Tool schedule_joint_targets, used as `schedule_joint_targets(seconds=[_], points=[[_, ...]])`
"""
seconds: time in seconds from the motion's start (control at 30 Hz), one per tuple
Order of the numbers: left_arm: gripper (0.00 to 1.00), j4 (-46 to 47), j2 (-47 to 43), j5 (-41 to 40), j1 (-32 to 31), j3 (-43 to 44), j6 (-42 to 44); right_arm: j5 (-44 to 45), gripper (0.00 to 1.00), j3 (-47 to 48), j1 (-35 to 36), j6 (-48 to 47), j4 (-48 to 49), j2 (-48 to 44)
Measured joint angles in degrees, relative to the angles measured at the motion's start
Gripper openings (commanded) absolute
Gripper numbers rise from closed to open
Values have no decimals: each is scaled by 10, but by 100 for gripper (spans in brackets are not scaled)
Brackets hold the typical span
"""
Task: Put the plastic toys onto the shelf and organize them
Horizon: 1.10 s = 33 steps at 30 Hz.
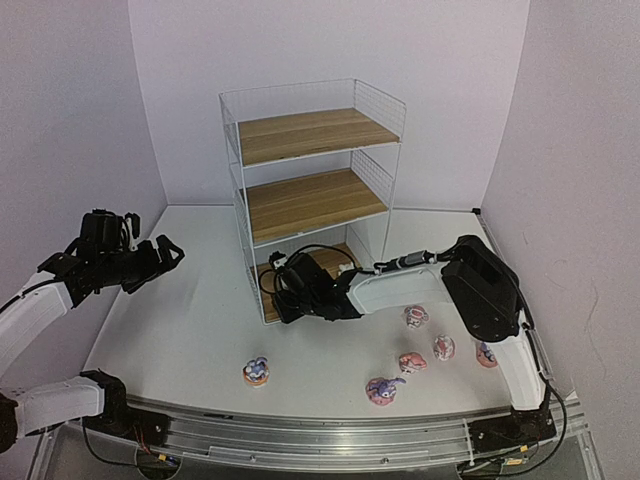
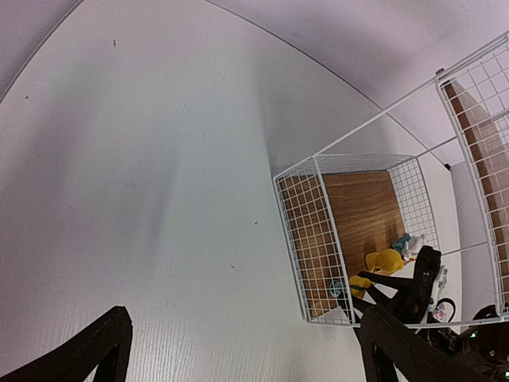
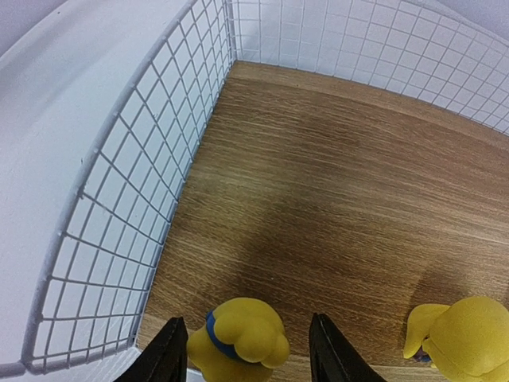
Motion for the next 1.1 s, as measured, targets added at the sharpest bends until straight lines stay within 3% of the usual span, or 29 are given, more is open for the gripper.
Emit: schedule_joint_targets(seconds=[0.43, 0.53, 0.83, 1.1], points=[[100, 0, -1, 0, 0, 0, 0, -5, 76, -54, 0, 14, -5, -42], [100, 0, -4, 0, 0, 0, 0, -15, 85, -93, 0, 25, -6, -94], [100, 4, -16, 2, 0, -1, -12, -41, 89, -251, 0, 101, -29, -329], [100, 32, -14, 23, 0, -26, -29, 24, 96, -342, -19, 216, -196, -470]])
